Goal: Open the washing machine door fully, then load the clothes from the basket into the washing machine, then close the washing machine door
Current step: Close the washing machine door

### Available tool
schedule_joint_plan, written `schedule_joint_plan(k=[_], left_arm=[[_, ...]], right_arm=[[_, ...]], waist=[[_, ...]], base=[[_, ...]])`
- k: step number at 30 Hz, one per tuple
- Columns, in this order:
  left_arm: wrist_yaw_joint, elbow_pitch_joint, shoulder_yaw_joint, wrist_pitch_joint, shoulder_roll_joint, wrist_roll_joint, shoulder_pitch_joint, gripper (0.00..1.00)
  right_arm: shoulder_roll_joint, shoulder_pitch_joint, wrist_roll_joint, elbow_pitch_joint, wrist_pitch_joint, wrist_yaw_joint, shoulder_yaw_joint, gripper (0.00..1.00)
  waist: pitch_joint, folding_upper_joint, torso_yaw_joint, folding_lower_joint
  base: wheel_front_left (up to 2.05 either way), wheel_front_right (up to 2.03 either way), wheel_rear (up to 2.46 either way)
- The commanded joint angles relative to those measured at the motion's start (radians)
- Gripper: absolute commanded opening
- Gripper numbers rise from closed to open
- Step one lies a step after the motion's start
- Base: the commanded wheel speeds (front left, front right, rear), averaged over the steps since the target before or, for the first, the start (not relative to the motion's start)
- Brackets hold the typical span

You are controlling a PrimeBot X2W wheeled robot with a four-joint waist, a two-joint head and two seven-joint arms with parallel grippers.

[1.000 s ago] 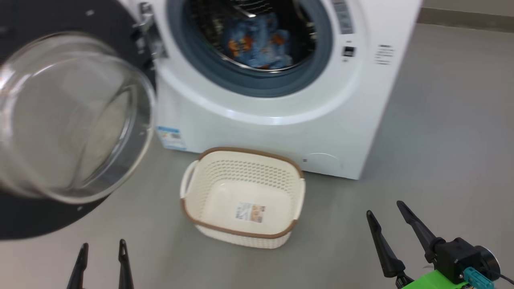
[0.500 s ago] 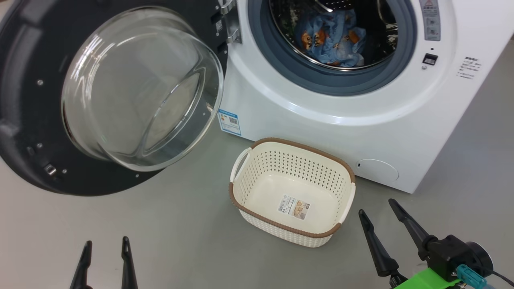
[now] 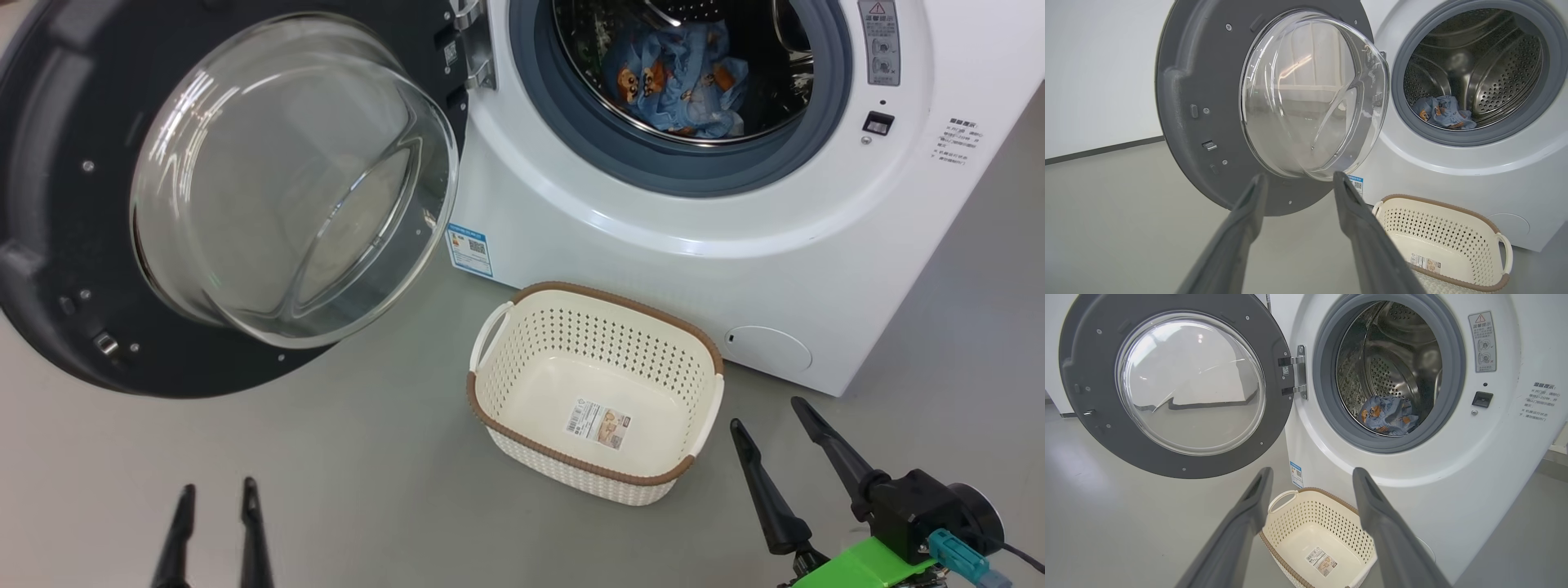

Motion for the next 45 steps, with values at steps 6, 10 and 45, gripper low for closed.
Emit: schedule_joint_plan(k=[6,10,45], left_arm=[[-0.022,-0.013,0.047,-0.012,0.005,0.019,-0.028,0.0],[-0.03,-0.01,0.052,-0.012,0.0,0.022,-0.028,0.0],[-0.493,-0.224,0.712,0.041,-0.062,-1.397,-0.142,0.0]], right_arm=[[-0.003,-0.02,0.005,-0.023,-0.004,0.003,0.027,1.0],[-0.003,-0.02,0.004,-0.024,-0.003,0.003,0.028,1.0],[-0.012,-0.027,-0.006,-0.065,0.023,0.003,0.013,1.0]], waist=[[-0.005,-0.0001,-0.002,0.0],[-0.004,-0.0001,-0.002,0.0],[0.03,-0.0001,0.003,0.0]], base=[[0.0,0.0,0.0],[0.0,0.0,0.0],[0.0,0.0,0.0]])
